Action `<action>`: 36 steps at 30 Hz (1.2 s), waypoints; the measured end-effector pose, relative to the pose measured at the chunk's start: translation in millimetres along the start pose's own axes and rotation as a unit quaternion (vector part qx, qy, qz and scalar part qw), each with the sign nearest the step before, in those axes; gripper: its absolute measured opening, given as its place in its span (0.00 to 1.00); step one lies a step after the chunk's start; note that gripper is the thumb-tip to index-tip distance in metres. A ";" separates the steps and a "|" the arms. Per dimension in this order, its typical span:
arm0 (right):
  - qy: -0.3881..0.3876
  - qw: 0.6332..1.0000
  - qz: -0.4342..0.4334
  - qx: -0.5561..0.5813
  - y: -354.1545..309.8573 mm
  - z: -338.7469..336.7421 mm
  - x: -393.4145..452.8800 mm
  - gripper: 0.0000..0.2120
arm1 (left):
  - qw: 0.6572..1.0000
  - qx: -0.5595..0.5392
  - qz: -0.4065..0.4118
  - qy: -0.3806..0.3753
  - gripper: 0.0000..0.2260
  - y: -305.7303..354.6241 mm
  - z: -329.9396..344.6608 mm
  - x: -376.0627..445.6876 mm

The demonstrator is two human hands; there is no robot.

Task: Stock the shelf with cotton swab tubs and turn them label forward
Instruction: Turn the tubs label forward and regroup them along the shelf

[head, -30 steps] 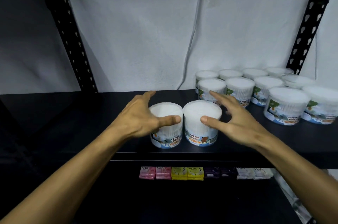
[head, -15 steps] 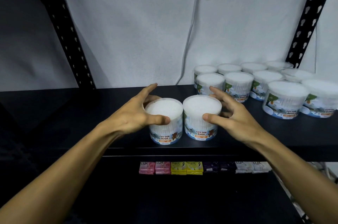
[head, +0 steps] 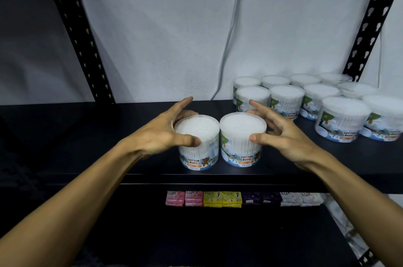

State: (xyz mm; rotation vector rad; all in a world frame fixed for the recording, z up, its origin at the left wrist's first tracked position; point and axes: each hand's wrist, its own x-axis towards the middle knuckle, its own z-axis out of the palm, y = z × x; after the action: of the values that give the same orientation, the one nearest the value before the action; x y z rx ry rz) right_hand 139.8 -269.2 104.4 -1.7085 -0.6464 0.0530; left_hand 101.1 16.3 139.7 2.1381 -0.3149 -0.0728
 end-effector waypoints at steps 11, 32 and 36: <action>-0.026 1.000 0.006 0.011 0.6 -4.6 -1.4 0.39 | 1.000 0.017 0.003 0.015 0.50 -4.1 1.8 3.6; 0.043 0.958 -0.005 -0.282 -3.0 3.4 -35.3 0.34 | 0.981 0.112 -0.012 0.159 0.28 -11.4 26.5 -41.6; 0.060 0.965 -0.014 -0.255 2.3 5.5 -33.2 0.26 | 0.981 0.104 -0.011 0.166 0.26 -10.9 28.4 -40.3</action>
State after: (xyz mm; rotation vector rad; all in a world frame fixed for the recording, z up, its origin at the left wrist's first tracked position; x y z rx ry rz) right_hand 110.7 -279.2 90.7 -2.1758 -0.6276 -0.2557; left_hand 59.4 9.0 112.1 2.3137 -0.1066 0.3144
